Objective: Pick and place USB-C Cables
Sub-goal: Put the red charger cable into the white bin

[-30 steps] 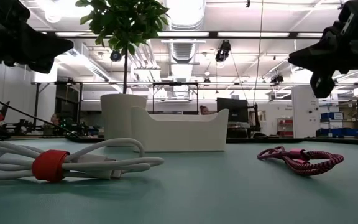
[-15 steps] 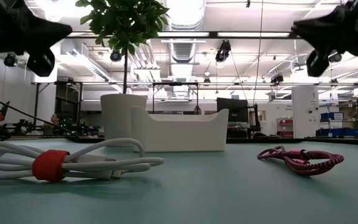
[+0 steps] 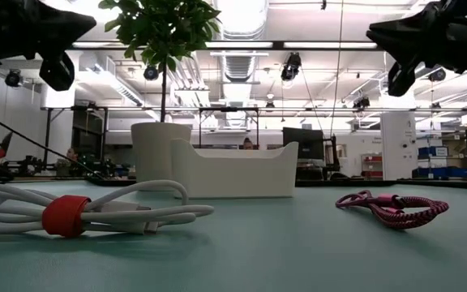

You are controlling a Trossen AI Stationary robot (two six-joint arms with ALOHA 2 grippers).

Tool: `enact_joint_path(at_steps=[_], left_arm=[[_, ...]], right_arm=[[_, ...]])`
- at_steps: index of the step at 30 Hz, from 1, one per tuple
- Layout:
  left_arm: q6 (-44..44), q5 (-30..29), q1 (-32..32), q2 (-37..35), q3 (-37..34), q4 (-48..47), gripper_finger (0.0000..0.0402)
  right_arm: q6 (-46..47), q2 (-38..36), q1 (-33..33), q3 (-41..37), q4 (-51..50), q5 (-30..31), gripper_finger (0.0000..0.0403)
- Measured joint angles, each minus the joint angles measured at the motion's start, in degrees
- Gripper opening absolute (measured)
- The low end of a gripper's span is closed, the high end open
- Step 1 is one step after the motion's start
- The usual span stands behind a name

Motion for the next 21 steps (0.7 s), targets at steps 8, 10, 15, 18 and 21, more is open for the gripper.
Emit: enact_joint_path(at_steps=[8, 10, 15, 18, 21], left_arm=[[2.6, -5.9, 0.0, 4.7, 0.0, 0.3, 0.0000], [2.7, -8.7, 0.0, 5.6, 0.0, 0.3, 0.0000], [2.8, -12.2, 0.0, 7.9, 0.0, 0.3, 0.0000], [2.7, -12.3, 0.0, 9.2, 0.0, 0.3, 0.0000], [2.7, -12.3, 0.0, 10.4, 0.0, 0.3, 0.0000]], right_arm=[[0.6, 6.2, 0.0, 0.7, 4.3, 0.0, 0.0034], [0.6, 7.4, 0.1, 2.1, 4.8, 0.0, 0.0034], [0.3, 10.7, 0.1, 6.2, 2.3, -0.4, 0.0034], [0.3, 12.8, 0.2, 9.6, -3.1, -0.5, 0.0034], [1.3, 14.6, 0.2, 13.7, -10.6, -0.5, 0.0034]])
